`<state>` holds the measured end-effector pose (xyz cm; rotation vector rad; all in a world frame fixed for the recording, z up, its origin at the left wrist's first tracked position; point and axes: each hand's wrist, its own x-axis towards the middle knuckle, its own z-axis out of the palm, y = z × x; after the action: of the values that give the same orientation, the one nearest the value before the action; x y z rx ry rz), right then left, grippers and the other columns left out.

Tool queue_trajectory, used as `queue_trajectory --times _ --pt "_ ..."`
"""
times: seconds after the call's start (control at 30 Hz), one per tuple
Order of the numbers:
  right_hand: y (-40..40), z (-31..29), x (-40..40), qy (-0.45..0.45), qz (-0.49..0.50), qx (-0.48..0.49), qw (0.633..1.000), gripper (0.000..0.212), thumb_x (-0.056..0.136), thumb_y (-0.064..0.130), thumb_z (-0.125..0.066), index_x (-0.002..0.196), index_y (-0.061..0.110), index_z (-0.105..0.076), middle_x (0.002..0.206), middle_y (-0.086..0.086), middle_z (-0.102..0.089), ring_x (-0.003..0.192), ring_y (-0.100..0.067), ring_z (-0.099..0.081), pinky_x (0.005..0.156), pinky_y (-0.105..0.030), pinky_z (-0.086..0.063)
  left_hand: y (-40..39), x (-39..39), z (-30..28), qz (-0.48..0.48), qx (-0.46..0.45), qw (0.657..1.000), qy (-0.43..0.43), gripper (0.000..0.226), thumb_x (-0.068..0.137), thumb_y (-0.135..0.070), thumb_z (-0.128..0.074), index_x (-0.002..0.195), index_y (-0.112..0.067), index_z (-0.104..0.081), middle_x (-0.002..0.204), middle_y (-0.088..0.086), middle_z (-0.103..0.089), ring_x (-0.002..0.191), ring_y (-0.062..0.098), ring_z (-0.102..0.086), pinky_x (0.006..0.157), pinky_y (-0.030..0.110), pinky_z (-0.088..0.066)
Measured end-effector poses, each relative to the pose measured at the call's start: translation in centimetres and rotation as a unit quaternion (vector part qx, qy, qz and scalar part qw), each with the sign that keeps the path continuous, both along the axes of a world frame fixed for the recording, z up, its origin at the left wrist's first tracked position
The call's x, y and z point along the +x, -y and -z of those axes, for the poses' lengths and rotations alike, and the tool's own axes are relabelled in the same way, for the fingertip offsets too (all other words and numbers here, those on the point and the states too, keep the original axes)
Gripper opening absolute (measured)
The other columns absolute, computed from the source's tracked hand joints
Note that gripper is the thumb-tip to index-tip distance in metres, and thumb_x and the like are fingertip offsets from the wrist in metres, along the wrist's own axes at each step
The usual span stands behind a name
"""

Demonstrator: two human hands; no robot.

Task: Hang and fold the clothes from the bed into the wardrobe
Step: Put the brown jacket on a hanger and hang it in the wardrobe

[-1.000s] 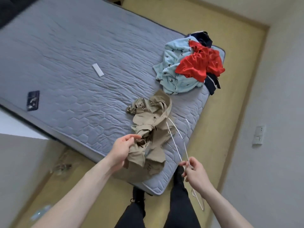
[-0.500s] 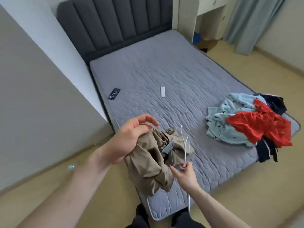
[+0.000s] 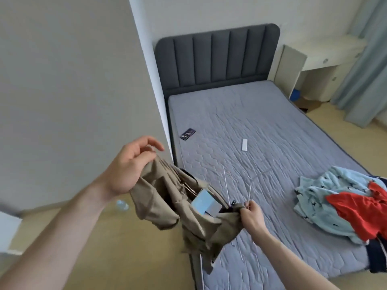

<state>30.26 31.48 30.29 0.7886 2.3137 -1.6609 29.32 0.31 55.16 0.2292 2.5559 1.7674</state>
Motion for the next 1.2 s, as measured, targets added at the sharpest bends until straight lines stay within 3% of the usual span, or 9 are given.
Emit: queue_trajectory --times 0.1,0.33,0.47,0.53,0.63,0.73,0.87,1.07,1.2 --pt "-0.1 -3.1 -0.4 -0.04 -0.02 -0.017 0.999 0.028 0.086 -0.006 -0.046 0.078 0.018 -0.036 0.068 -0.004 -0.035 0.063 -0.018 -0.032 0.056 -0.032 -0.026 6.7 1.1 3.8 -0.06 -0.124 0.99 0.013 0.03 0.101 -0.008 -0.047 0.095 -0.031 -0.065 0.063 0.0 -0.046 0.053 0.013 -0.038 0.052 0.026 -0.032" --pt "2.8 -10.5 -1.5 -0.084 -0.094 -0.073 0.989 0.038 0.089 -0.007 -0.045 0.07 0.025 -0.034 0.058 0.006 -0.033 0.045 -0.008 -0.03 0.039 -0.021 -0.021 13.8 4.4 12.5 -0.084 -0.301 0.94 0.136 0.032 0.095 -0.004 -0.049 0.09 -0.033 -0.061 0.054 -0.007 -0.056 0.056 0.014 -0.051 0.059 0.031 -0.038" --pt "4.8 -13.9 -1.4 -0.113 -0.131 -0.078 0.982 0.04 0.089 -0.004 -0.047 0.066 0.026 -0.037 0.058 0.008 -0.035 0.05 -0.009 -0.034 0.047 -0.027 -0.025 11.9 5.9 13.0 0.041 -0.433 0.864 0.252 0.025 0.091 -0.019 -0.048 0.105 -0.031 -0.064 0.099 -0.004 -0.071 0.079 0.015 -0.059 0.055 0.016 -0.039" --pt "5.7 -15.5 -1.2 -0.123 -0.165 -0.08 0.975 0.043 0.089 -0.006 -0.046 0.063 0.027 -0.037 0.059 0.006 -0.036 0.052 -0.01 -0.035 0.05 -0.029 -0.026 9.8 6.2 12.4 0.071 -0.461 0.848 0.251 0.035 0.087 -0.029 -0.052 0.12 -0.031 -0.061 0.109 -0.005 -0.063 0.094 0.016 -0.059 0.07 0.023 -0.045" --pt "7.0 -17.9 -0.6 -0.134 -0.216 -0.078 0.964 0.049 0.091 -0.006 -0.048 0.057 0.028 -0.038 0.059 0.007 -0.037 0.051 -0.008 -0.036 0.049 -0.028 -0.028 5.1 5.9 11.0 0.079 -0.366 0.919 0.119 0.053 0.084 -0.042 -0.061 0.135 -0.033 -0.05 0.124 -0.011 -0.052 0.117 0.013 -0.056 0.094 0.029 -0.046" --pt "8.1 -19.4 0.0 -0.144 -0.262 -0.067 0.952 0.049 0.094 -0.001 -0.055 0.058 0.027 -0.036 0.059 0.008 -0.034 0.05 -0.008 -0.032 0.047 -0.025 -0.024 -0.7 5.3 8.5 0.12 -0.222 0.967 0.027 0.061 0.078 -0.054 -0.067 0.135 -0.042 -0.048 0.136 -0.021 -0.051 0.123 0.0 -0.05 0.104 0.022 -0.04" --pt "7.5 -20.5 0.6 -0.164 -0.258 -0.037 0.951 0.048 0.093 0.0 -0.054 0.059 0.027 -0.034 0.054 0.01 -0.033 0.046 -0.006 -0.03 0.039 -0.018 -0.025 -4.1 4.3 7.3 0.071 -0.163 0.983 -0.043 0.008 0.082 -0.041 -0.057 0.081 -0.034 -0.059 0.082 -0.01 -0.068 0.08 0.016 -0.061 0.08 0.037 -0.053" --pt "4.5 -19.8 1.2 -0.157 -0.213 0.021 0.964 0.04 0.085 0.007 -0.054 0.058 0.028 -0.034 0.053 0.011 -0.03 0.047 -0.01 -0.027 0.04 -0.02 -0.023 -4.8 4.9 7.2 0.05 -0.031 0.998 -0.017 0.02 0.087 -0.033 -0.065 0.077 -0.018 -0.06 0.065 -0.004 -0.058 0.063 0.01 -0.051 0.068 0.037 -0.048" --pt "4.3 -18.3 1.9 -0.148 -0.204 0.028 0.967 0.034 0.077 0.015 -0.059 0.056 0.027 -0.034 0.054 0.012 -0.032 0.051 -0.009 -0.03 0.043 -0.021 -0.025 -5.1 5.6 6.8 0.101 -0.042 0.994 0.024 0.015 0.085 -0.04 -0.07 0.093 -0.03 -0.063 0.055 -0.012 -0.054 0.053 0.008 -0.047 0.056 0.024 -0.039"
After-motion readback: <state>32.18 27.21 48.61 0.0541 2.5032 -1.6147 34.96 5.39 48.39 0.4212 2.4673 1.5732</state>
